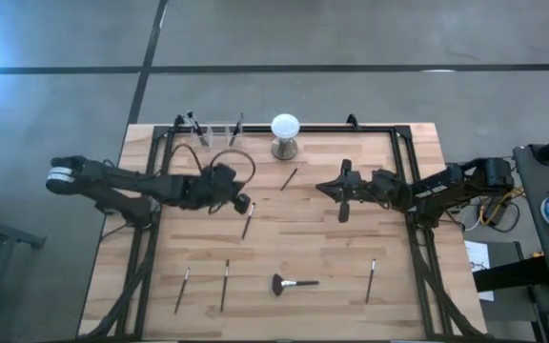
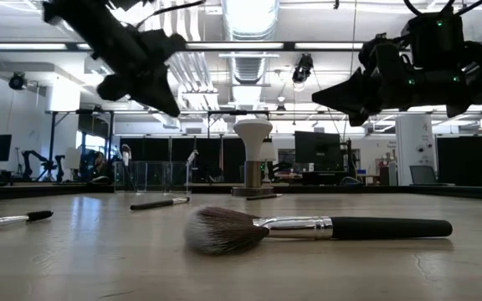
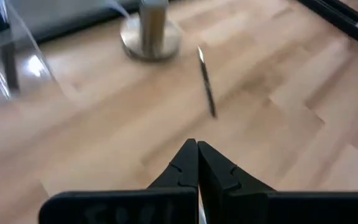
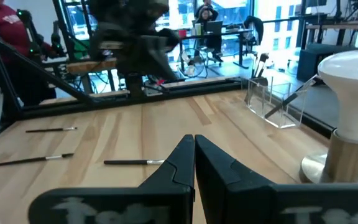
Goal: Put items in baskets/containers
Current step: Put the lash brush into the right section of the transparent organizer
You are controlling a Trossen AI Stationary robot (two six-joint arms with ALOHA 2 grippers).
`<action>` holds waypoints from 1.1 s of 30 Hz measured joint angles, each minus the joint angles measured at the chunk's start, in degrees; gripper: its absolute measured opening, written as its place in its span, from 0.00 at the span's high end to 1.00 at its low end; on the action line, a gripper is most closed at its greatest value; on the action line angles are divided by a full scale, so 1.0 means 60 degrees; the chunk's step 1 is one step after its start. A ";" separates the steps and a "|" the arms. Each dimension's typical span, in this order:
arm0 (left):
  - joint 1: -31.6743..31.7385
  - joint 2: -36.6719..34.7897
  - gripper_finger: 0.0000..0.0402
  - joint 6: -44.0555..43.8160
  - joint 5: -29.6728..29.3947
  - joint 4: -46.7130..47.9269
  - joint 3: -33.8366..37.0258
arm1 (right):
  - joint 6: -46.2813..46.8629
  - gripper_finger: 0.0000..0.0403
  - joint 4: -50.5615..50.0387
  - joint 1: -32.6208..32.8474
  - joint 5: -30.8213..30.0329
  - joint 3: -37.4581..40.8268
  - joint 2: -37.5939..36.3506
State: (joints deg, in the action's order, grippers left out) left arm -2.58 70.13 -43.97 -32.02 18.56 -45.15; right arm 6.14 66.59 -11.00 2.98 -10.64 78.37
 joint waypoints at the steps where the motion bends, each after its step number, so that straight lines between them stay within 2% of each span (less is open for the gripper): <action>1: -0.0278 0.0000 1.00 -0.0498 -0.0083 0.0198 -0.0021 | -0.0083 0.98 -0.0004 0.0000 0.0000 0.0005 0.0000; 6: -0.1766 0.0284 1.00 -0.2781 -0.0550 0.1042 -0.0333 | -0.0479 0.98 -0.0031 0.0000 -0.0008 0.0074 0.0000; 11: -0.2781 0.1253 1.00 -0.5286 -0.0446 0.3534 -0.1510 | -0.0669 0.98 -0.0037 0.0000 -0.0015 0.0111 0.0004; 14: -0.3035 0.2054 1.00 -0.6361 0.0410 0.4847 -0.2464 | -0.0856 0.98 -0.0036 -0.0004 -0.0021 0.0108 0.0004; 17: -0.3239 0.2911 1.00 -0.7241 0.1541 0.5460 -0.3214 | -0.0965 0.98 -0.0036 -0.0004 -0.0024 0.0108 0.0004; 23: -0.3682 0.4224 0.99 -0.8792 0.3457 0.5670 -0.4092 | -0.1066 0.98 -0.0040 0.0000 -0.0022 0.0108 0.0004; 29: -0.4142 0.5024 0.91 -1.0447 0.4192 0.5586 -0.4436 | -0.1095 0.98 -0.0044 0.0000 -0.0017 0.0106 0.0015; 33: -0.4326 0.5351 0.83 -1.1199 0.4261 0.5570 -0.4389 | -0.1095 0.98 -0.0044 0.0000 -0.0015 0.0104 0.0015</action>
State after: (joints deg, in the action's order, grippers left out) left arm -28.53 102.23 -111.17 -6.46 51.99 -71.48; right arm -0.43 66.32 -11.00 2.90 -10.02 78.46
